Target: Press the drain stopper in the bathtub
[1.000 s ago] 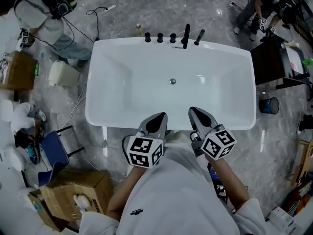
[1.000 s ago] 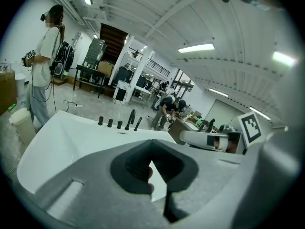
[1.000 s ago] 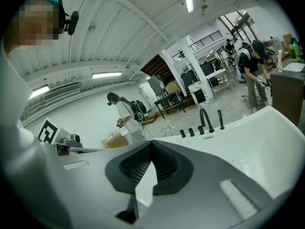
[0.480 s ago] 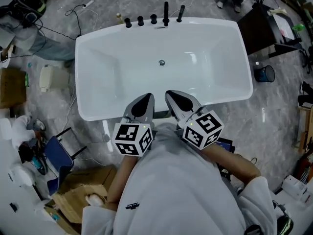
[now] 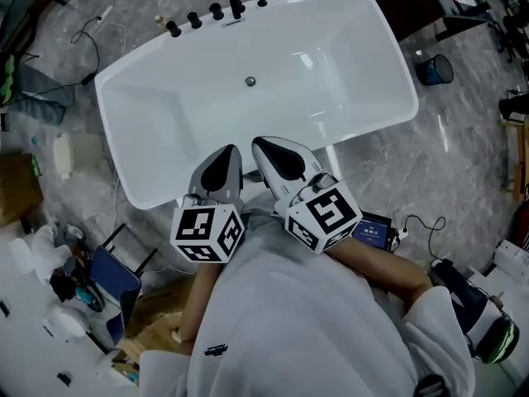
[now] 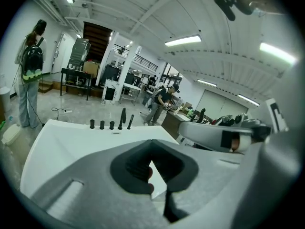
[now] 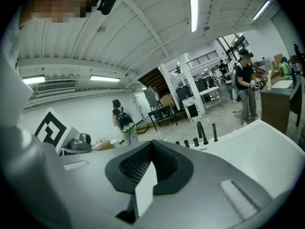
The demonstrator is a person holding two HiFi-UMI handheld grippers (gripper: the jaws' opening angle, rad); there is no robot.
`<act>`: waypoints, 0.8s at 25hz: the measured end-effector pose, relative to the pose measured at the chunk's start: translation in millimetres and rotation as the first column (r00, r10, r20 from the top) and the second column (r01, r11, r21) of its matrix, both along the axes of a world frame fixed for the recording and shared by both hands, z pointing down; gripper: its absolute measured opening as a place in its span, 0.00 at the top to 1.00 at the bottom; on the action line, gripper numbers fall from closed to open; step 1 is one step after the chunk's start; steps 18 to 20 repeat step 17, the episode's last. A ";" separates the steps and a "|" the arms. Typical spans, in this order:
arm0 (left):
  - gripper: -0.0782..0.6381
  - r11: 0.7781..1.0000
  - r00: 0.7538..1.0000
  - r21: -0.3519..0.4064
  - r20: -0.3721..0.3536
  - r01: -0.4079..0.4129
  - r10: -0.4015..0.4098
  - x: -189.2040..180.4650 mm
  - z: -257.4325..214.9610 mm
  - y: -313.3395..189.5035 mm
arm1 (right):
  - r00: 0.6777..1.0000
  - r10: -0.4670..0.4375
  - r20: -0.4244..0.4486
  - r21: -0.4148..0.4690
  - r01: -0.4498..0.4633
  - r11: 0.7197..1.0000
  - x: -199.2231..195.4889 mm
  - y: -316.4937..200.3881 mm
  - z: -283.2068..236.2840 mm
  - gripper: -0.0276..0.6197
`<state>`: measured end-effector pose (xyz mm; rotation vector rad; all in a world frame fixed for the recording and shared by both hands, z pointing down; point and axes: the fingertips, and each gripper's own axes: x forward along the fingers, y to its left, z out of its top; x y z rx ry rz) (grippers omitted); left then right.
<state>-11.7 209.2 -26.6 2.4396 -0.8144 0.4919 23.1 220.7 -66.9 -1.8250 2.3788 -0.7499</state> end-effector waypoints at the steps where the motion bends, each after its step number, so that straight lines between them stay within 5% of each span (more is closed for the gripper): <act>1: 0.89 1.000 1.000 -0.002 0.004 -0.004 0.004 2.0 0.7 0.0 | 1.000 0.012 0.010 0.001 -0.012 1.000 4.1 0.1 0.2 0.97; 20: 0.89 0.999 0.999 -0.029 0.001 -0.035 0.035 -8.7 4.8 -13.5 | 0.997 0.073 0.027 -0.050 -0.072 0.996 2.5 -9.6 9.7 0.97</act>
